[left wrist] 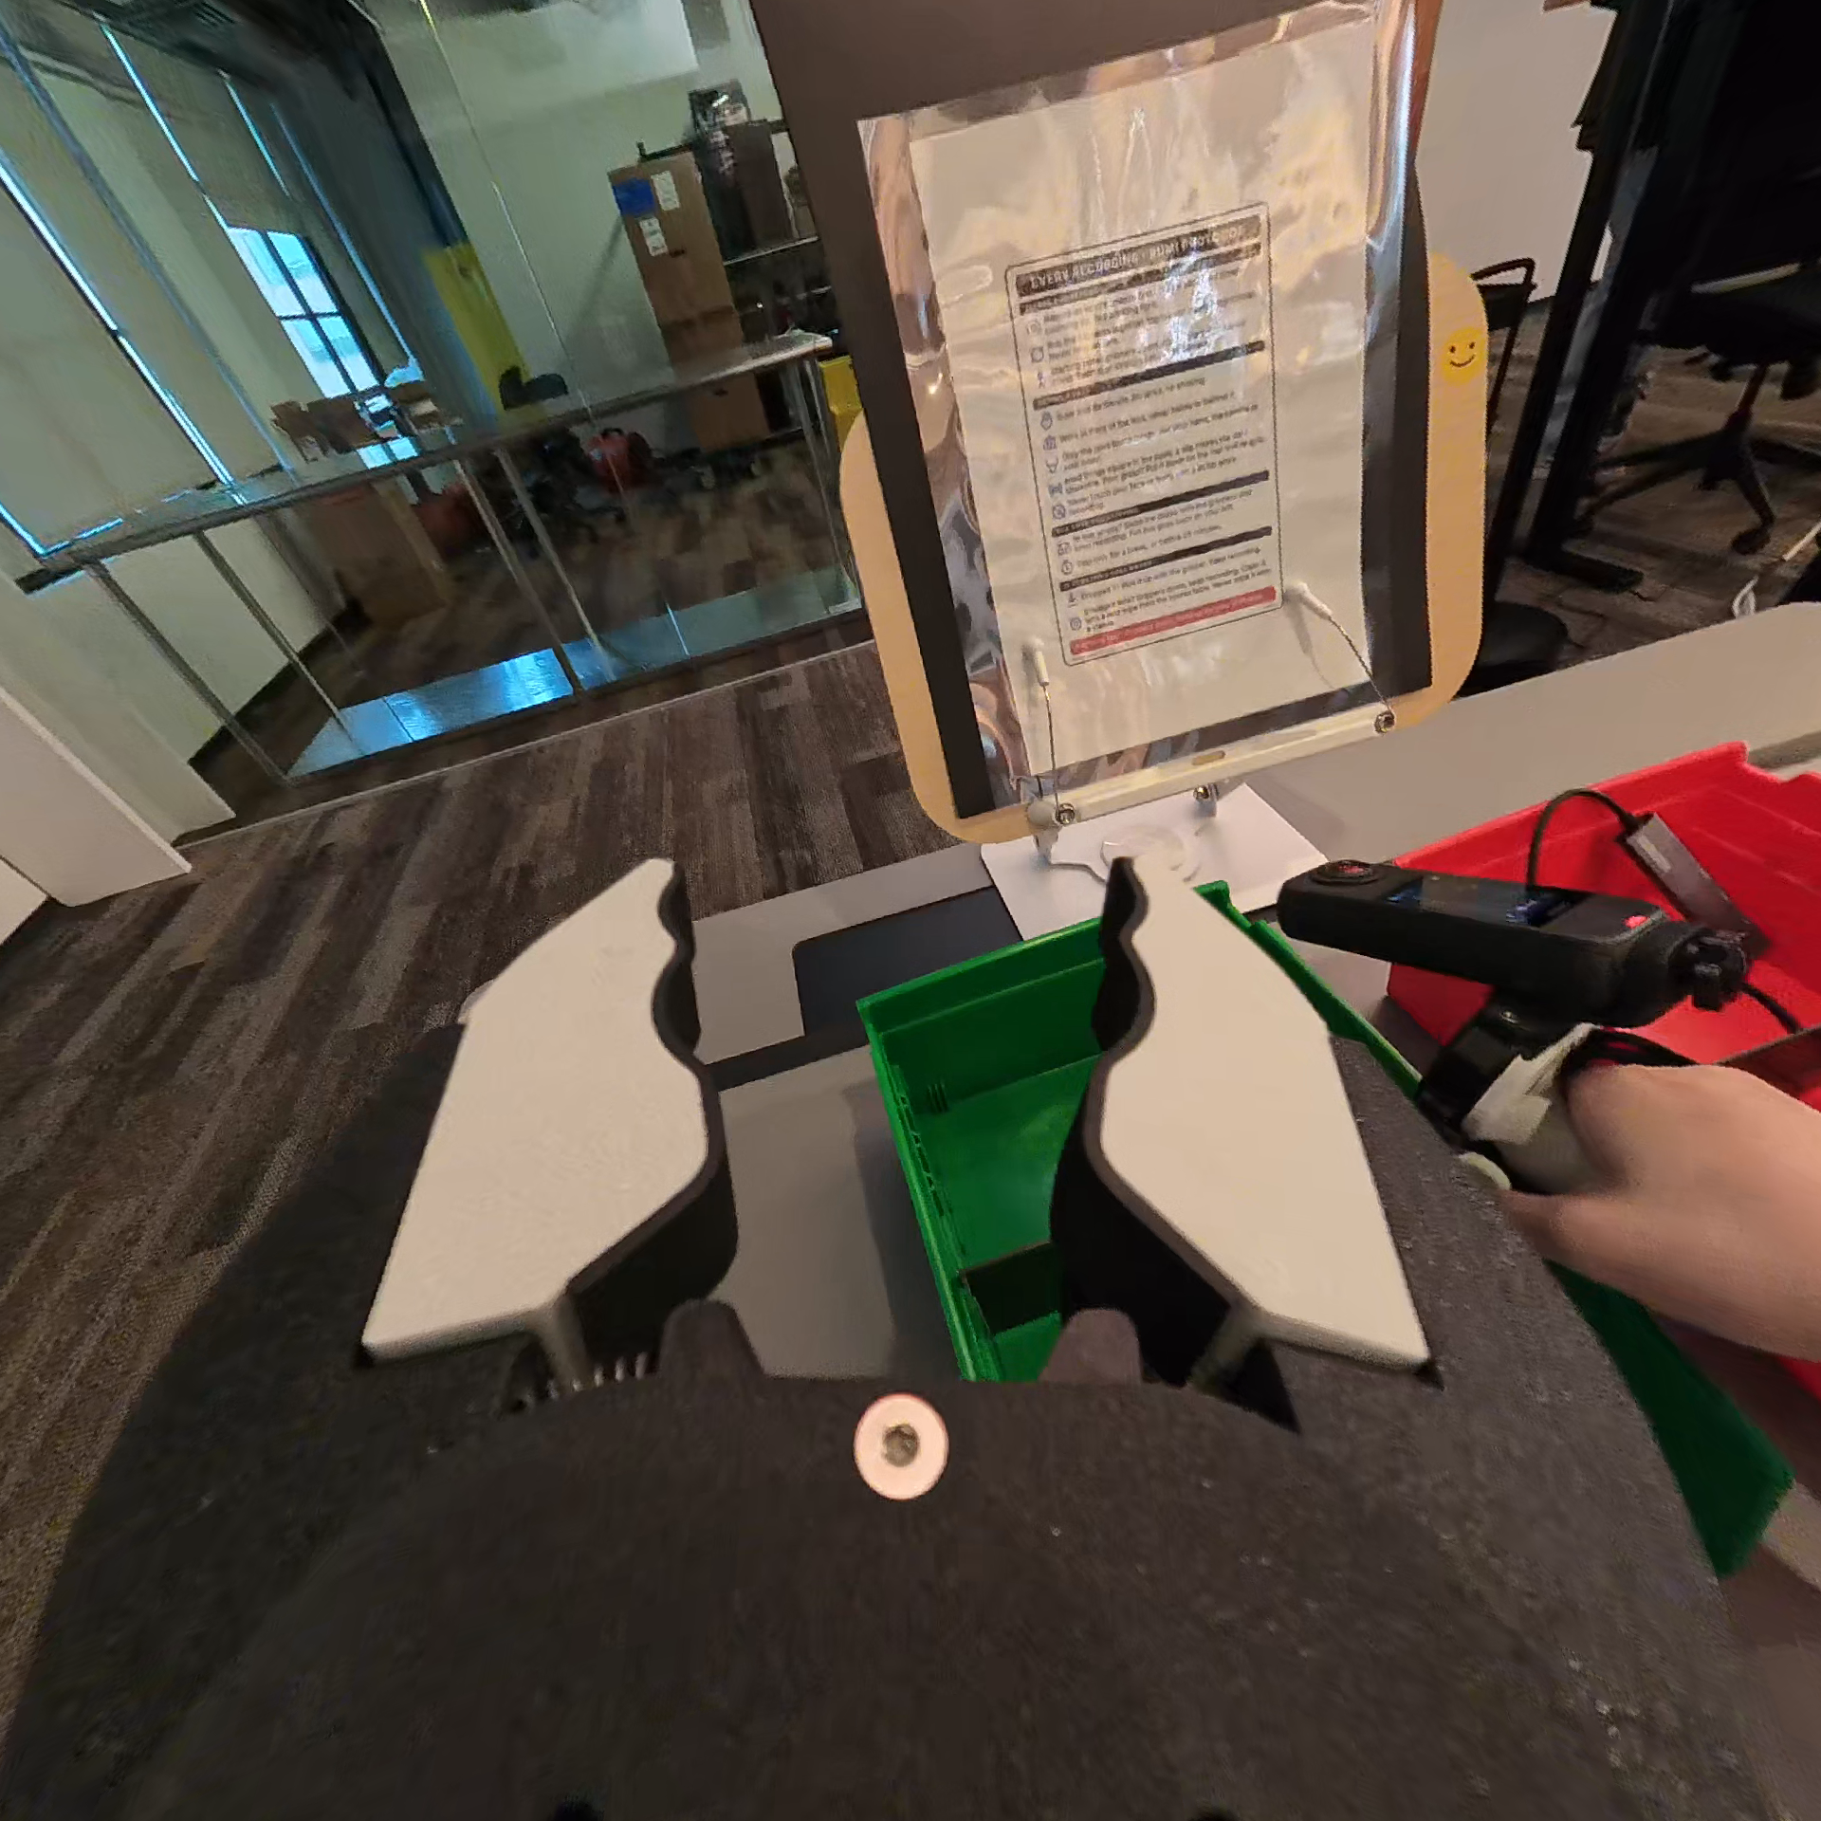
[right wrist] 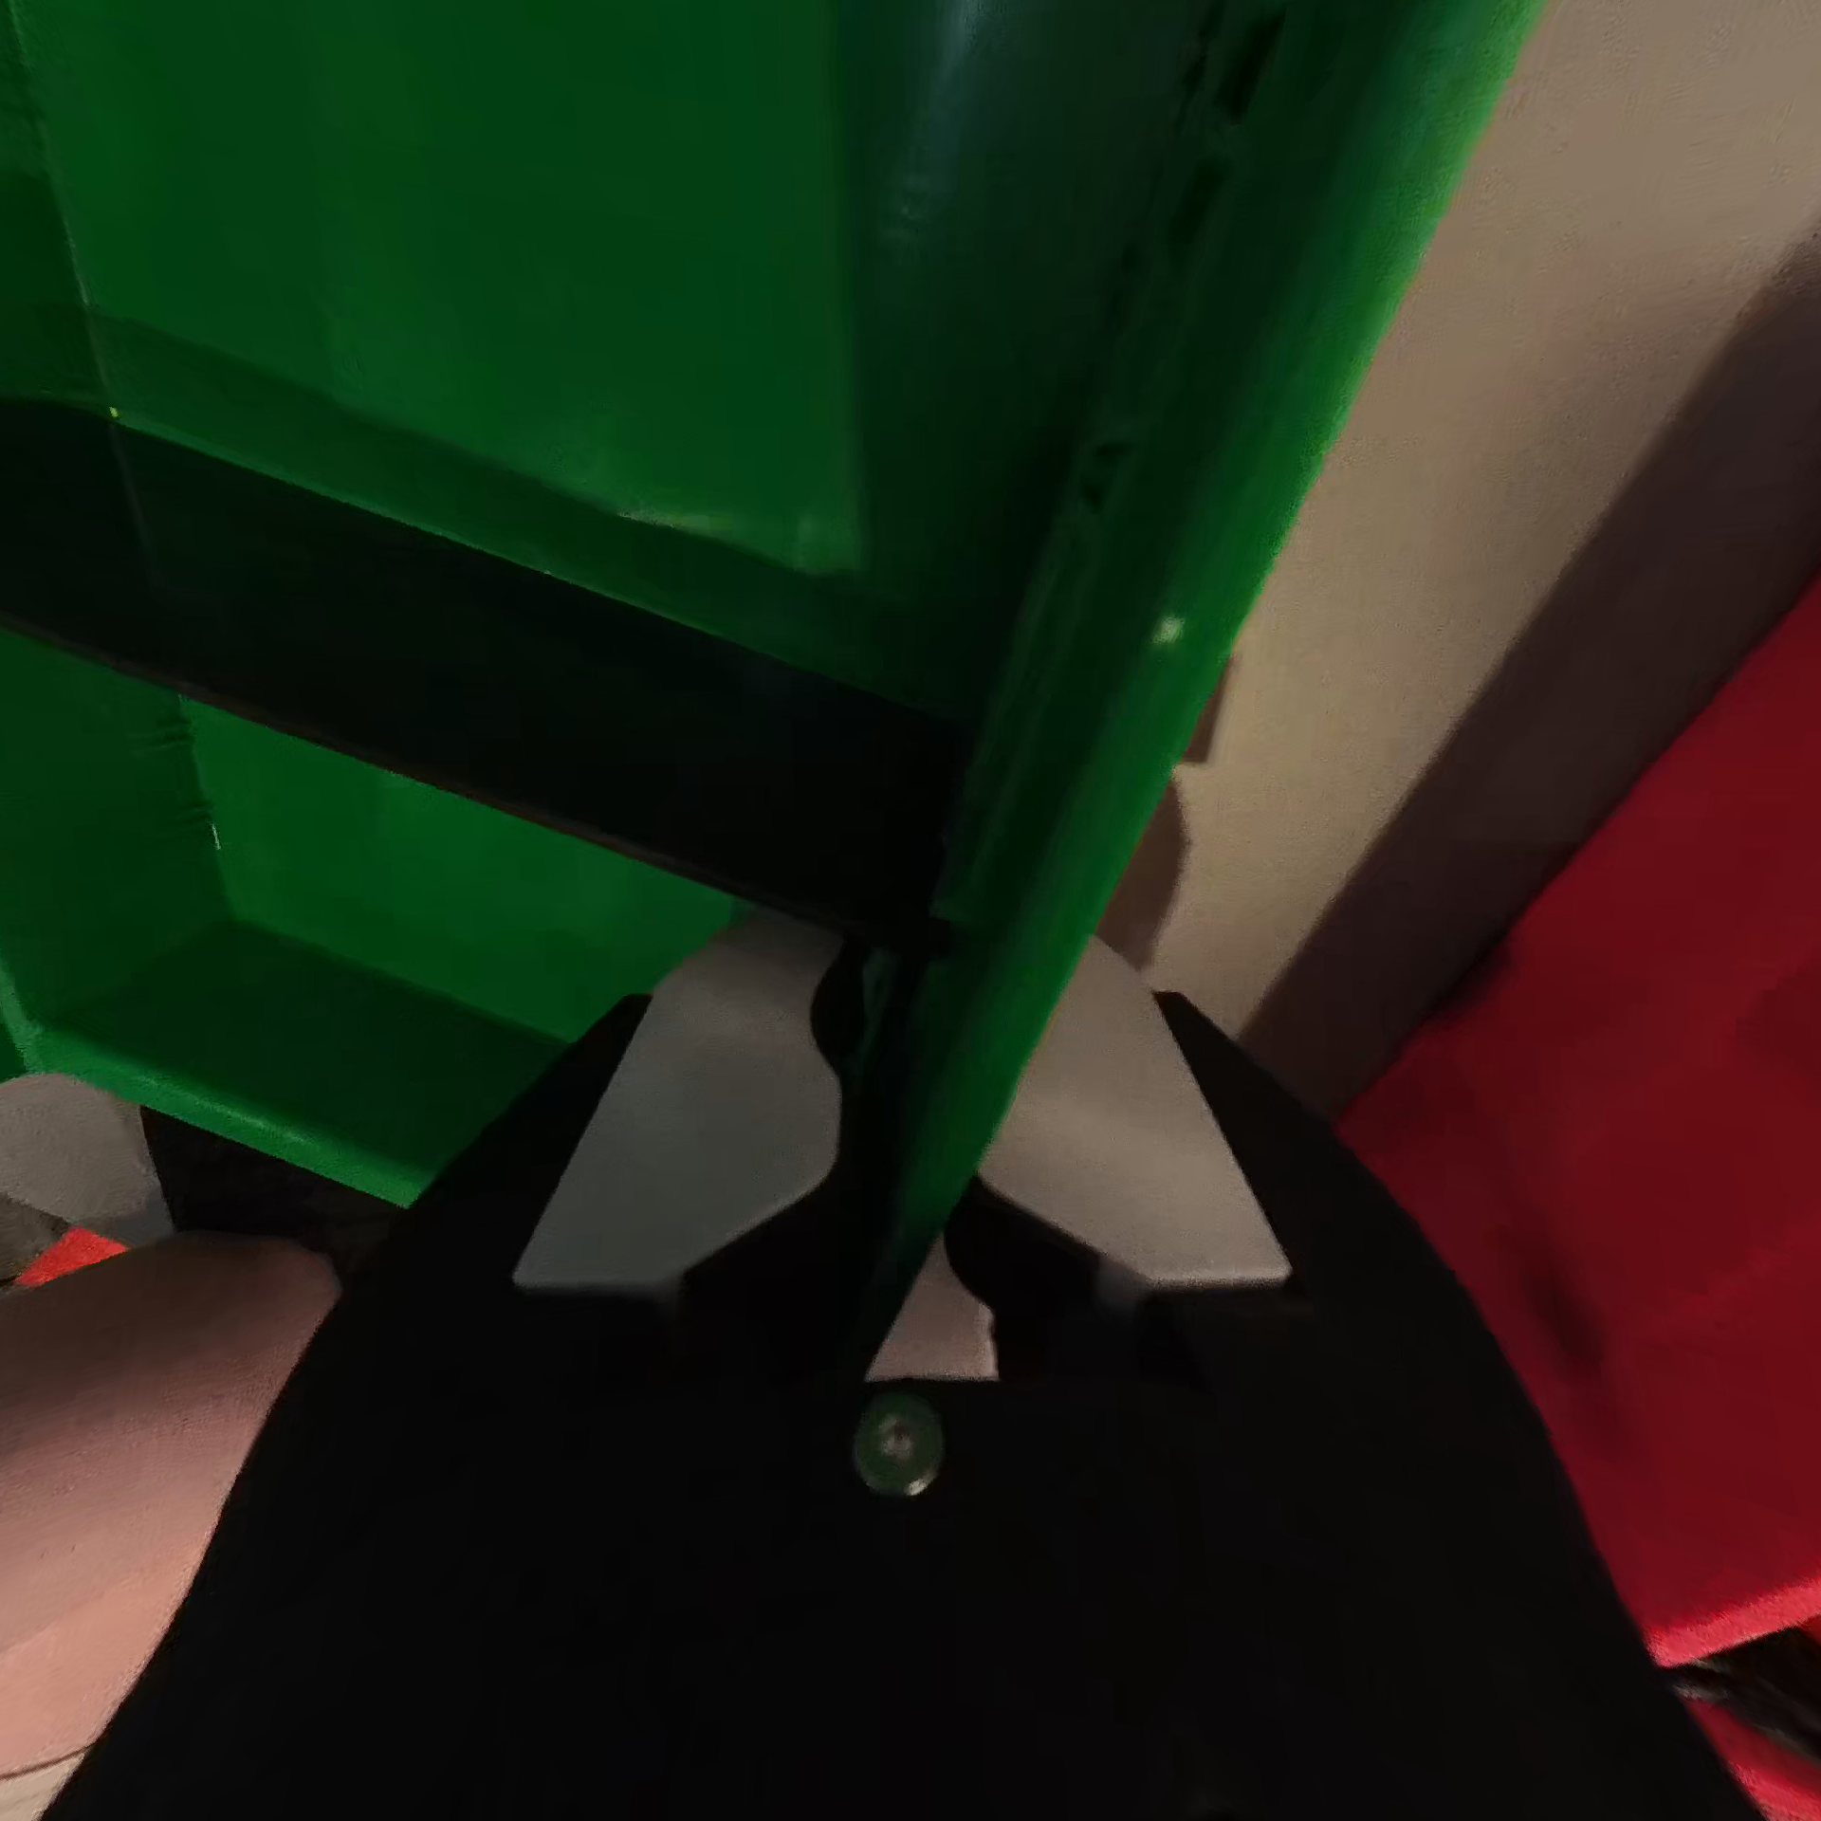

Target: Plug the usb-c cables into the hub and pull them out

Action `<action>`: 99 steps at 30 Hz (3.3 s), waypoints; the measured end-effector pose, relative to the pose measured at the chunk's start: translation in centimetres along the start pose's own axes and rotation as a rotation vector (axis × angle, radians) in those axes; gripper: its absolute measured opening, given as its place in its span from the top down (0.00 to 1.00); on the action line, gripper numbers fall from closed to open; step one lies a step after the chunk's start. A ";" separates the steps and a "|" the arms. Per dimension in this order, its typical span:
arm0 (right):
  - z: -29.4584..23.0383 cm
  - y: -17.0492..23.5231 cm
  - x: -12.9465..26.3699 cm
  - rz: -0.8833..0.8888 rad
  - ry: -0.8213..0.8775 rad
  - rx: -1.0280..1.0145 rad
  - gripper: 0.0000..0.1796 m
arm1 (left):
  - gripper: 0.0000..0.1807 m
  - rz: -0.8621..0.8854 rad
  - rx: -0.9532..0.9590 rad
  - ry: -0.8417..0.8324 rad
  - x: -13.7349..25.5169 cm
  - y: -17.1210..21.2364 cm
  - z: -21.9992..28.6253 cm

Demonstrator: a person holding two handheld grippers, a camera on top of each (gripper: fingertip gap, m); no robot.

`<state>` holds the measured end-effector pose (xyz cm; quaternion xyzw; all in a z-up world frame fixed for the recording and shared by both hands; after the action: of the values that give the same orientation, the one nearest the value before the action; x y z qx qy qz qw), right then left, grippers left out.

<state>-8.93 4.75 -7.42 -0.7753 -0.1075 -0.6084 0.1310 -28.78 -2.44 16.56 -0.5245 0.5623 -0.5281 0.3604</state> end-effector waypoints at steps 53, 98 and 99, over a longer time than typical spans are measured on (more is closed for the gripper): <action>43.9 34.2 26.8 0.142 0.239 -0.492 0.97 | 0.35 -0.609 -0.092 0.614 -11.0 9.3 25.9; 36.5 18.1 9.7 0.086 0.090 -0.323 0.97 | 0.98 -1.115 0.496 0.044 -3.3 20.2 -11.8; 37.1 18.4 9.7 0.088 0.089 -0.331 0.97 | 0.98 -1.121 0.472 0.032 -3.5 20.1 -11.7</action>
<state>33.30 -0.11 -7.63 -0.7624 0.0339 -0.6454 0.0327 -43.60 1.28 -1.37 -0.6387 0.0737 -0.7556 0.1253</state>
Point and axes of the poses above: each gripper's, where its closed fingertips meet, x back along the fingers, y out of its underside, z = x × y across the jaws, the point moved 7 cm from there along x, back along the fingers, and after that the axes turned 1 degree about x, right-handed, at the moved point
